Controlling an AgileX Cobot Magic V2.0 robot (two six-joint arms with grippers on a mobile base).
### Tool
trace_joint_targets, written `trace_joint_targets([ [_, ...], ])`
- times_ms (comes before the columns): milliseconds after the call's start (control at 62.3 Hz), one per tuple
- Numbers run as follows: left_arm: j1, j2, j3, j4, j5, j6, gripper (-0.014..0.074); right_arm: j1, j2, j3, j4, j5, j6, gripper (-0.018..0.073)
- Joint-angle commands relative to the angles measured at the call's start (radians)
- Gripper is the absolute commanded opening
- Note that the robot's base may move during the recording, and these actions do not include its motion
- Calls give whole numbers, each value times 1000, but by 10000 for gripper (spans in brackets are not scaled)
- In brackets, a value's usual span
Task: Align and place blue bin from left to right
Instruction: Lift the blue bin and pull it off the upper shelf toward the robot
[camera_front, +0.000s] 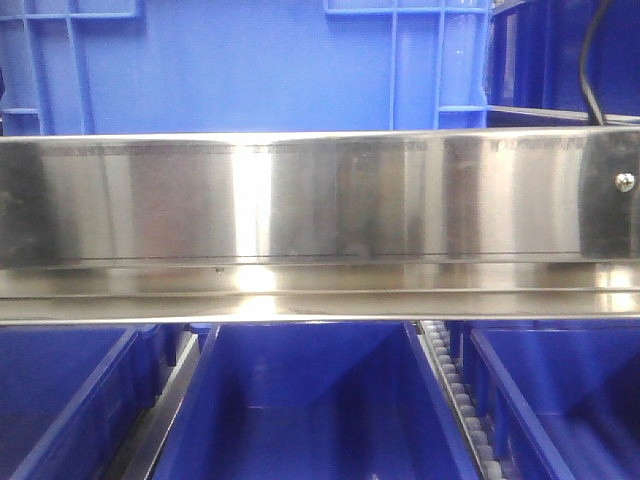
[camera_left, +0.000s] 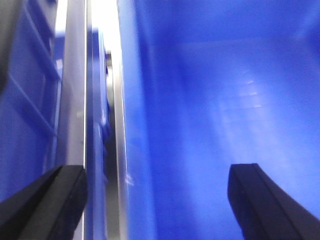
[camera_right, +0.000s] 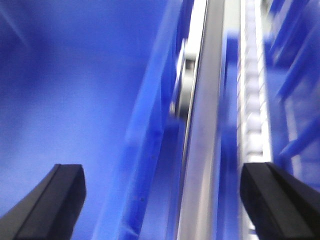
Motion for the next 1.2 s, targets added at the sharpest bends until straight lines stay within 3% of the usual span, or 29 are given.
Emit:
trace_joint_targets([
  [0, 13, 18, -7, -22, -20, -9, 473, 1, 26, -10, 16, -12, 2, 506],
  [401, 17, 92, -7, -16, -40, -9, 467, 1, 122, -10, 59, -14, 2, 480],
  [530, 18, 92, -7, -16, -40, -9, 326, 1, 127, -10, 59, -14, 2, 267],
  [658, 22, 92, -7, -14, -34, -9, 27, 1, 127, -10, 59, -12, 2, -106],
  [690, 22, 92, -7, -14, -32, -9, -46, 1, 127, -10, 59, -12, 2, -101],
  [770, 25, 92, -7, -14, -32, -7, 8, 1, 127, -10, 57, -14, 2, -56],
  [1188, 22, 13, -65, -10, 9, -7, -9, 1, 47, -58, 57, -12, 2, -68],
])
